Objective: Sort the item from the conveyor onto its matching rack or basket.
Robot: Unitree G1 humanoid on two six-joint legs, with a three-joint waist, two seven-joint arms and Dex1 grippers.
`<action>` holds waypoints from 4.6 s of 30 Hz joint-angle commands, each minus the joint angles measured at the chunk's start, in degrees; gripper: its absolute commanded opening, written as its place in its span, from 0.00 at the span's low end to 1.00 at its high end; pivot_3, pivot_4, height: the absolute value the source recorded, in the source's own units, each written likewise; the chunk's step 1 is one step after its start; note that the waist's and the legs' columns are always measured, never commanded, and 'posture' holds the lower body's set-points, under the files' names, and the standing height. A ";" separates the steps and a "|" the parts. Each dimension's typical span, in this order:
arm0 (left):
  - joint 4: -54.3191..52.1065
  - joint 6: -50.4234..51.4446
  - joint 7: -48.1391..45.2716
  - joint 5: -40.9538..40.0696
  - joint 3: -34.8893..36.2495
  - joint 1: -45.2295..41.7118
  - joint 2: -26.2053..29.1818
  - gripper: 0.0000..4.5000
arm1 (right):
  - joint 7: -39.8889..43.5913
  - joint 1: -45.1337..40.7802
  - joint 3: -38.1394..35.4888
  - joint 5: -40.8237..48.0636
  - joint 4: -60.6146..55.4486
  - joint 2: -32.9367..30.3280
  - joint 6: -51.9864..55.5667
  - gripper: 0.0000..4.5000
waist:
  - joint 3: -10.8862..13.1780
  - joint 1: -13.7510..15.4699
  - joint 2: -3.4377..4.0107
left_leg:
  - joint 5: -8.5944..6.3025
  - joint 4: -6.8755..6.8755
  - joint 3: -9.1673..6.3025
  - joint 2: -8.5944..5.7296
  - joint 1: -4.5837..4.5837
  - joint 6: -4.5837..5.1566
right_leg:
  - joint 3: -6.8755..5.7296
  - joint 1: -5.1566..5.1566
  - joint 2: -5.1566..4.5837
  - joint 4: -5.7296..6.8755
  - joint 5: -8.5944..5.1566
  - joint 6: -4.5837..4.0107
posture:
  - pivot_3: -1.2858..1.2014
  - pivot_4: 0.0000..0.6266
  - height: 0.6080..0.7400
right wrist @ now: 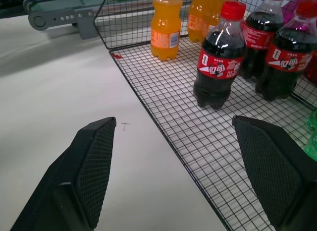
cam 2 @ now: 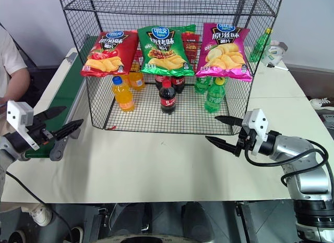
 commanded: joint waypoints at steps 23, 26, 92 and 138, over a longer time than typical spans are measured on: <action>4.05 -5.80 -0.33 3.71 -0.43 -2.25 0.12 1.00 | 0.35 1.77 -1.13 -0.58 -0.61 -1.84 -2.65 0.87 | 0.00 0.05 0.00 | 0.00 0.01 0.00 0.00 0.01 0.00 | -0.02 0.02 0.00 0.00 0.00 0.00 | 0.52 0.24 0.99; 4.35 -6.45 -0.12 4.27 -0.89 -2.65 0.04 1.00 | 0.13 2.28 -1.28 -0.94 -0.74 -1.94 -3.23 0.87 | 0.00 0.08 0.00 | 0.00 0.01 0.00 0.00 0.01 0.01 | -0.01 0.02 0.00 0.00 0.00 0.00 | 0.52 0.24 0.99; 8.79 -8.15 -1.85 3.70 -7.48 -11.25 -4.85 1.00 | -1.99 -0.08 1.28 -5.25 1.02 -2.61 -7.49 0.87 | 0.00 1.13 0.00 | -0.01 0.15 0.00 0.01 0.05 0.01 | -0.02 0.08 0.10 0.06 0.01 0.02 | 0.52 0.24 0.99; 5.56 -10.92 -3.11 2.70 -5.93 -6.57 -4.56 1.00 | 0.20 -1.81 4.51 -6.85 3.65 -2.43 -9.23 0.87 | 0.00 1.19 0.00 | -0.01 0.15 0.00 0.01 0.04 0.02 | -0.03 0.08 0.08 0.06 0.01 0.02 | 0.52 0.24 0.99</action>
